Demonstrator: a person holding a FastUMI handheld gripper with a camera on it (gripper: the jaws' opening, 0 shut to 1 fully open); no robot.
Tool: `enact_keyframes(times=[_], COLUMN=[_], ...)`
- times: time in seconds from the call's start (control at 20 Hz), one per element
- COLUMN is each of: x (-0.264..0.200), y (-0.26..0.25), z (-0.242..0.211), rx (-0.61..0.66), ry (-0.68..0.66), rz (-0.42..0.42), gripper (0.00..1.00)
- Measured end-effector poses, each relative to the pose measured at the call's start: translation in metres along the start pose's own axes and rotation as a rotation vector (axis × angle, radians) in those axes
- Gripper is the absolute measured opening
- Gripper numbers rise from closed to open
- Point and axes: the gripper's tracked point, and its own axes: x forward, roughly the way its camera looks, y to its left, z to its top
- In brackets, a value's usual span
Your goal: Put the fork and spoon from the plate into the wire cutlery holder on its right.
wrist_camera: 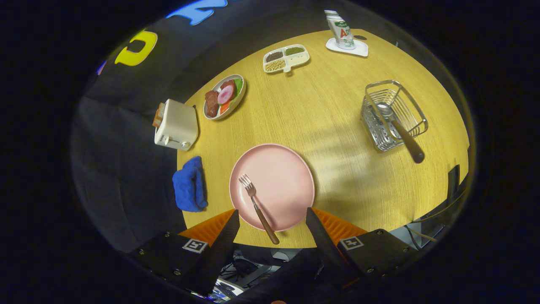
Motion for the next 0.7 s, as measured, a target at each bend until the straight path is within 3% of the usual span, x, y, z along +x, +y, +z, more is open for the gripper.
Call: enact_keyframes(times=[0.2,0.45,0.6,0.7], x=[0.034,0.074,0.096,0.108], y=[0.018,0.016,0.012,0.011], z=[-0.019,-0.037,-0.041,-0.042], rx=[-0.120,-0.248,-0.291,-0.274], ry=[0.080,0.180,0.209,0.218], rz=[-0.012,-0.091,-0.125,-0.142], gripper=[0.97,0.86,0.88,0.43])
